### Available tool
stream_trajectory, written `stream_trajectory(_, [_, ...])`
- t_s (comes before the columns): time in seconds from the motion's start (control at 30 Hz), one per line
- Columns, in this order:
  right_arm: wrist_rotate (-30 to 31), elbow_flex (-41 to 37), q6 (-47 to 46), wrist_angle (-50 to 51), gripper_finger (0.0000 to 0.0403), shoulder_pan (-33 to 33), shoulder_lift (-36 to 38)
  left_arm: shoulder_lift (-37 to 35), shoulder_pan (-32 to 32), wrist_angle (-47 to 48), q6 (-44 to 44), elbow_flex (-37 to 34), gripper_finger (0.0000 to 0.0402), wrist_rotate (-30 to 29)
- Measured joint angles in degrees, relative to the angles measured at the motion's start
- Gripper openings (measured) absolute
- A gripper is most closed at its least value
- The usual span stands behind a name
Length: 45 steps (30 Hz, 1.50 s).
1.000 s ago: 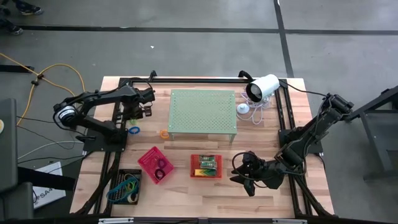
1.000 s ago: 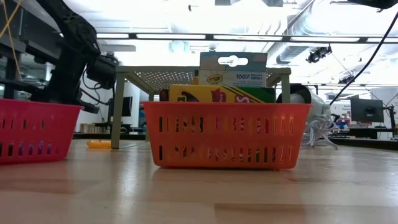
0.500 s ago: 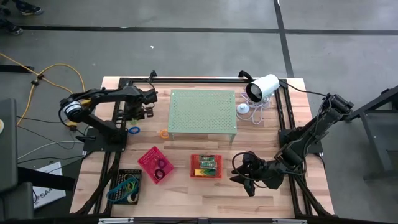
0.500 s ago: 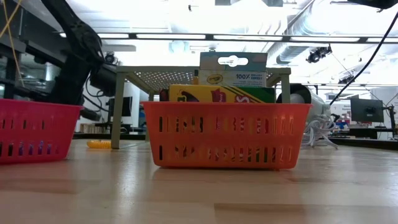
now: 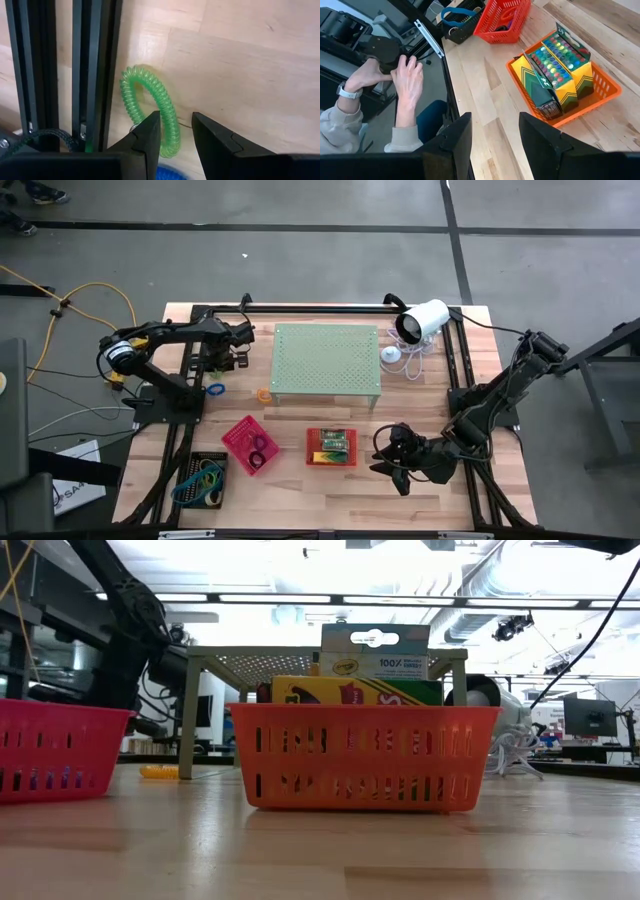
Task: Pick & Place Office Desk Supplies
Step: Put the green spring keychain into the red bin
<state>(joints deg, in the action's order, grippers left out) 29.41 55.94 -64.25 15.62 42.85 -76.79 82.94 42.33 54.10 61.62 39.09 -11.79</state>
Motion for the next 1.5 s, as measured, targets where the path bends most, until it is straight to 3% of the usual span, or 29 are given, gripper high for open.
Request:
stream_trajectory(0.83, [0.01,0.02,0.01,0.00,0.0150,0.01,0.00,-0.05,0.00,-0.80,0.43,0.09,0.0110,2.36])
stream_trajectory(1.13, [0.01,0.01,0.00,0.00,0.0150,0.01,0.00,-0.02,-0.11,-0.87,0.56,0.09,0.0081,2.92])
stream_trajectory(1.5, [0.00,0.02,0.00,0.00,0.0150,0.02,0.00,0.00,-0.61,-0.54,1.40,0.09,0.0076,4.79])
